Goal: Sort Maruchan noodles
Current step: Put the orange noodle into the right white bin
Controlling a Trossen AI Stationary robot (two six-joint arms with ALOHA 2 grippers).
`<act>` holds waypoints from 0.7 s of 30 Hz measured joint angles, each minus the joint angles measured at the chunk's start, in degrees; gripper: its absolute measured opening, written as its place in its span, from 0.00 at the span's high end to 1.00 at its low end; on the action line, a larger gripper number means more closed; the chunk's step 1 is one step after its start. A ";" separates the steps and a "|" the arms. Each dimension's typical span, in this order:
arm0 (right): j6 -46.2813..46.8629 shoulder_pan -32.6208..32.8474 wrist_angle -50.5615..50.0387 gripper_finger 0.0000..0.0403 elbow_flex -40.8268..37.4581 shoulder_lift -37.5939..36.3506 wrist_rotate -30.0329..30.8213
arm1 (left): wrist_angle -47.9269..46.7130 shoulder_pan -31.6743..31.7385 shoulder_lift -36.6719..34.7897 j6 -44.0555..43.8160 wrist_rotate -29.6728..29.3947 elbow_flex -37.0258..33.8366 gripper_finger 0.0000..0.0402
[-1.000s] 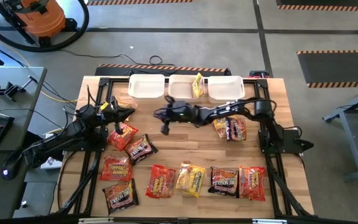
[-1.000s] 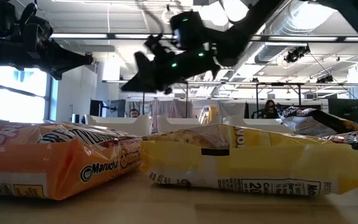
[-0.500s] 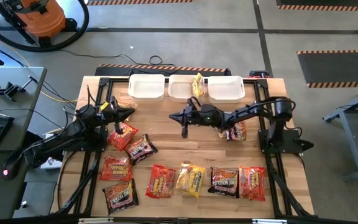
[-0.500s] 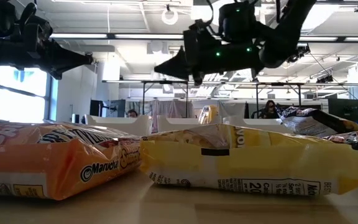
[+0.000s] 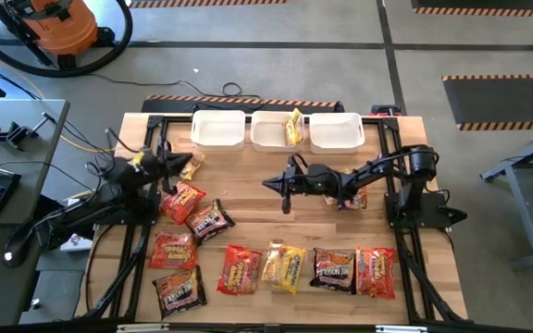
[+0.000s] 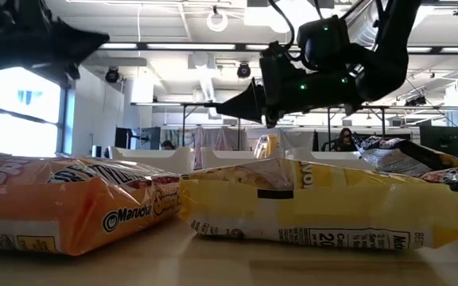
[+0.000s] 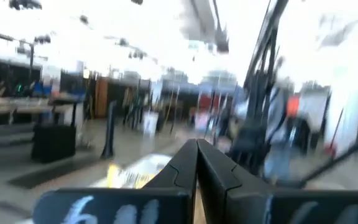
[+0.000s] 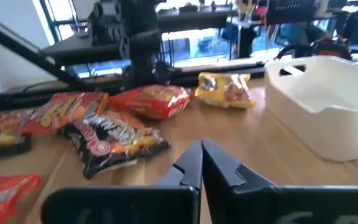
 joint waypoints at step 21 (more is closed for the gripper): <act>0.13 -5.50 0.96 1.00 -4.43 0.18 -3.20 | -0.40 -0.09 19.23 -9.32 3.55 4.90 1.00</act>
